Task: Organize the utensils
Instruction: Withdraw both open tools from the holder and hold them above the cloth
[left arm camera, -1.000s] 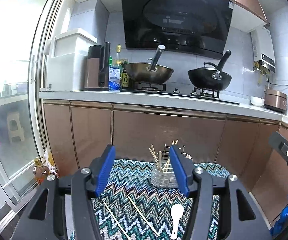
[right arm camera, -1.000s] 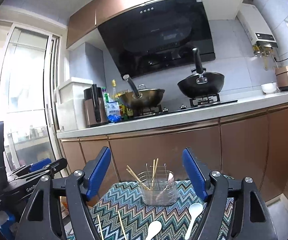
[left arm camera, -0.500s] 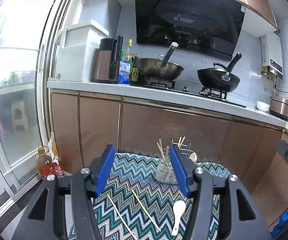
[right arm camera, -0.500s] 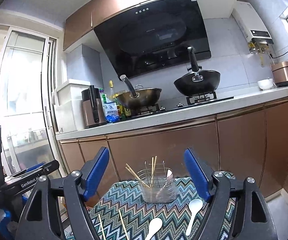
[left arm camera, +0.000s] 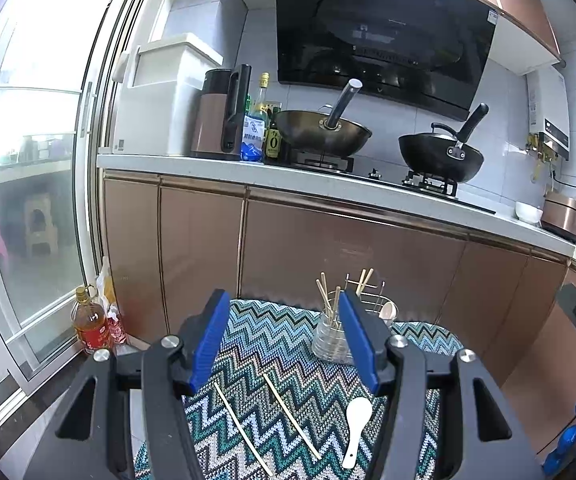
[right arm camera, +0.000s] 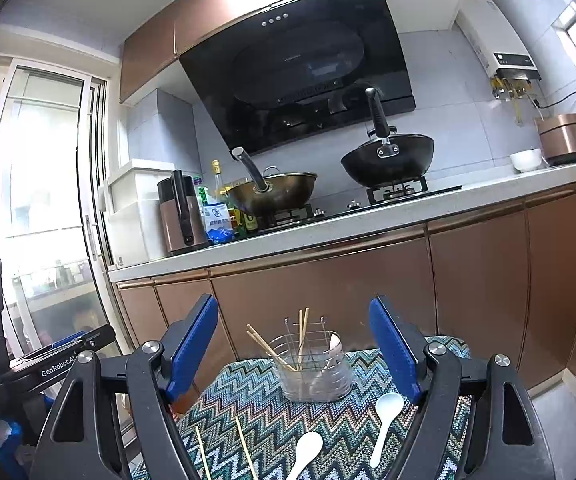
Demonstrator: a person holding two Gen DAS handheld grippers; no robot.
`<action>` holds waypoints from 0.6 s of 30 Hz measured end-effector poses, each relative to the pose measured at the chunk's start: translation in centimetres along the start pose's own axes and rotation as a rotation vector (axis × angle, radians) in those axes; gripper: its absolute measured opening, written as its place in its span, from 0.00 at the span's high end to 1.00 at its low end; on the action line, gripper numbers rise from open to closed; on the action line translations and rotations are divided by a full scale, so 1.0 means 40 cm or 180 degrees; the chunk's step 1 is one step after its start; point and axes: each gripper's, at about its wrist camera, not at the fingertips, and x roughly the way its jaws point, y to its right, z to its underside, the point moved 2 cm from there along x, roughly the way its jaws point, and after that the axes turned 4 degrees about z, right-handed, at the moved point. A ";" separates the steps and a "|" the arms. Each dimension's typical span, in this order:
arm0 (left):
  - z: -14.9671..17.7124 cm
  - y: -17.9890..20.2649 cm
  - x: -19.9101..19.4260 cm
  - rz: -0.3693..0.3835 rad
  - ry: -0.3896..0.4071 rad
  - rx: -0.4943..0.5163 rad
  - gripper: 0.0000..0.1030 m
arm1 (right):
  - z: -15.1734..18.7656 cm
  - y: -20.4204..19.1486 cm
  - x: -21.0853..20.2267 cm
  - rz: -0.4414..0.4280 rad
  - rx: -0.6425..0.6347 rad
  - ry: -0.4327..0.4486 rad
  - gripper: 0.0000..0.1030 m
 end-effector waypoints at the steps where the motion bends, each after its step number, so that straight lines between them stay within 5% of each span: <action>1: 0.001 -0.001 0.002 -0.0002 -0.0008 -0.0003 0.47 | 0.001 -0.001 0.001 -0.0002 -0.0005 -0.0011 0.25; 18: 0.020 -0.053 0.033 -0.0160 -0.0077 -0.0160 0.47 | 0.034 -0.014 0.045 -0.0023 -0.0035 -0.0149 0.25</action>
